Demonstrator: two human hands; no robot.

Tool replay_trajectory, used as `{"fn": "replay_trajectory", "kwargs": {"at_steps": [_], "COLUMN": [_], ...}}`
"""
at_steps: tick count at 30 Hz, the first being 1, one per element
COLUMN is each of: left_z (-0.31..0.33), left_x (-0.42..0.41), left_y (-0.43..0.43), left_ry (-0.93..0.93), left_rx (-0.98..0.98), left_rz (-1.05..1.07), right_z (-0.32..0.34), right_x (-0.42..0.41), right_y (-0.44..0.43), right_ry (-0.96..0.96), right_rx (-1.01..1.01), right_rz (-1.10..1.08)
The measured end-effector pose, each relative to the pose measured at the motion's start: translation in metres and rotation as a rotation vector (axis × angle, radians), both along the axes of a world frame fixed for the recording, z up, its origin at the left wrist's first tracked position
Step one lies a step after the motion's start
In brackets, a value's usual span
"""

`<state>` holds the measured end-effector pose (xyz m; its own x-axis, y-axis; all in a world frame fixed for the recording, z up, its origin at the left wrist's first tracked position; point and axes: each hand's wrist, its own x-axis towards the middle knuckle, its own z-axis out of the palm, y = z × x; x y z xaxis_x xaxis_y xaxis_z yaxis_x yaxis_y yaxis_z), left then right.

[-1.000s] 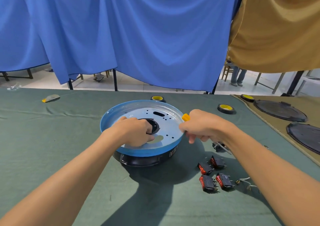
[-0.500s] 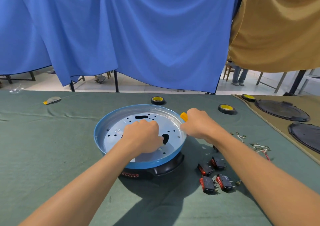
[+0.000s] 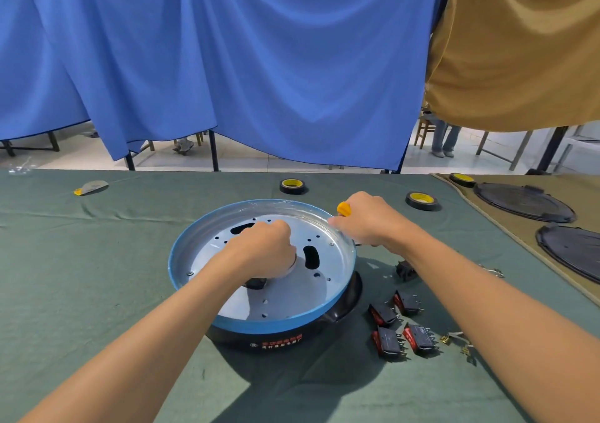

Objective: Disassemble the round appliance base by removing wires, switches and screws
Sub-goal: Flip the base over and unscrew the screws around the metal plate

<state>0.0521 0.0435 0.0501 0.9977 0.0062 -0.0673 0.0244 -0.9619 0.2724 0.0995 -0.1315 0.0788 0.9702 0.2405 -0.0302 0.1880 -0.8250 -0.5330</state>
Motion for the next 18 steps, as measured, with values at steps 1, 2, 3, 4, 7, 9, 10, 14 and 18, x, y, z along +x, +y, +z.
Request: {"fn": "replay_trajectory", "kwargs": {"at_steps": [1,2,3,4,7,9,10,14,18], "left_z": [0.0,0.001,0.002,0.003,0.006,0.008,0.009,0.016,0.02], "left_x": [0.0,0.0,-0.001,-0.001,-0.003,-0.005,-0.006,-0.007,-0.011], "left_y": [0.001,0.001,0.001,0.001,0.002,0.002,0.001,-0.002,-0.003], "left_ry": [-0.017,-0.019,-0.006,0.014,0.053,0.074,0.092,0.208,0.263], "left_rx": [-0.025,-0.052,-0.085,-0.121,-0.208,-0.216,-0.217,-0.304,-0.423], "left_rz": [0.017,0.027,0.032,0.034,0.051,0.056,0.054,0.067,0.092], "right_z": [0.001,0.001,0.001,0.001,-0.001,-0.003,-0.004,-0.009,-0.014], "right_x": [-0.001,-0.002,-0.003,-0.004,-0.002,0.002,0.005,0.013,0.016], "right_y": [-0.002,-0.003,-0.004,-0.005,-0.004,-0.001,0.001,0.011,0.015], "right_ry": [-0.002,-0.002,-0.002,-0.006,-0.027,-0.039,-0.045,-0.087,-0.12], "right_rx": [-0.019,-0.042,-0.059,-0.072,-0.068,-0.035,-0.021,-0.025,-0.034], "right_rz": [-0.006,-0.004,-0.002,0.001,0.015,0.026,0.028,0.032,0.019]}}
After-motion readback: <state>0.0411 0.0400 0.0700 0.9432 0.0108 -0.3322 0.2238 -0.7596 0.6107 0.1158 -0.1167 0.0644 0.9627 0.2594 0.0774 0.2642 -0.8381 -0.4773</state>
